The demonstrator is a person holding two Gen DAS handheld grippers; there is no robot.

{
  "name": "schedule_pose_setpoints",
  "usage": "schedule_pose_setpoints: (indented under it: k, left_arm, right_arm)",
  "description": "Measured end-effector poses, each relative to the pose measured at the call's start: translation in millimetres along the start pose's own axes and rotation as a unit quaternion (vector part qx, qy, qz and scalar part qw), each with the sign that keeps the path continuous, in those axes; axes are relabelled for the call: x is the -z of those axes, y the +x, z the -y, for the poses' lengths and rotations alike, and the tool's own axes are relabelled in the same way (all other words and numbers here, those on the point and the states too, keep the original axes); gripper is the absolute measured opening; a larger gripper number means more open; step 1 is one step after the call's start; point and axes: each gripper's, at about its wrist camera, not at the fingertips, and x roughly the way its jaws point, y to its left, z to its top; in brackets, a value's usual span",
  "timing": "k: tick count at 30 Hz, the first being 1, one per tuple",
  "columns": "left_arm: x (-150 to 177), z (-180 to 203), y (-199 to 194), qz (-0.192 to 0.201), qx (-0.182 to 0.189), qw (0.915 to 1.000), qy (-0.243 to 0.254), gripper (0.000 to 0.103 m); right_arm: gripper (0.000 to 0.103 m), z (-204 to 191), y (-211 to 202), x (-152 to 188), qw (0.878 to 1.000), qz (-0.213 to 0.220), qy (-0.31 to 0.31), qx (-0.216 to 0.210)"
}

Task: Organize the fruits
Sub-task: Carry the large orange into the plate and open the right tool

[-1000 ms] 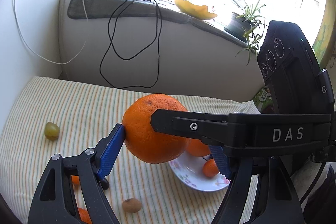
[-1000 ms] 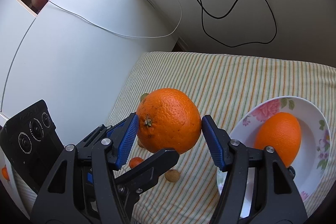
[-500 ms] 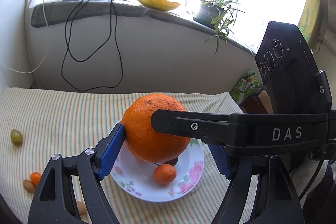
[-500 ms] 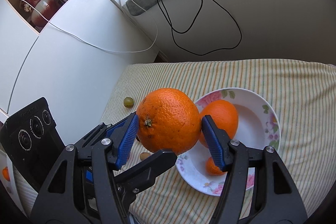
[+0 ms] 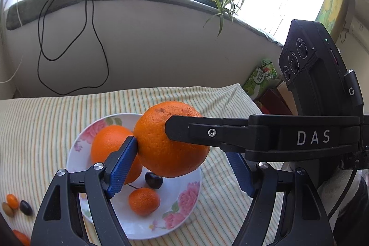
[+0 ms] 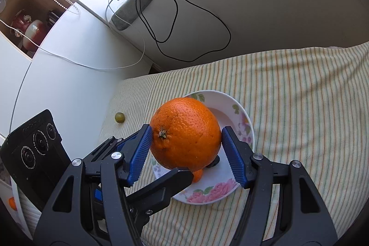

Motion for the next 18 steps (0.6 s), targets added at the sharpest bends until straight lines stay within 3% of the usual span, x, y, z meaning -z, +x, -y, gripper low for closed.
schedule_pose_setpoints:
  k: [9, 18]
  left_arm:
    - [3.2, 2.8, 15.4, -0.018, -0.001, 0.9998, 0.003, 0.077]
    - [-1.8, 8.8, 14.6, -0.008, -0.019, 0.9995, 0.022, 0.076]
  right_arm:
    - [0.065, 25.8, 2.6, -0.8, 1.000, -0.004, 0.016, 0.005]
    - [0.065, 30.5, 6.1, -5.4, 1.000, 0.002, 0.019, 0.004]
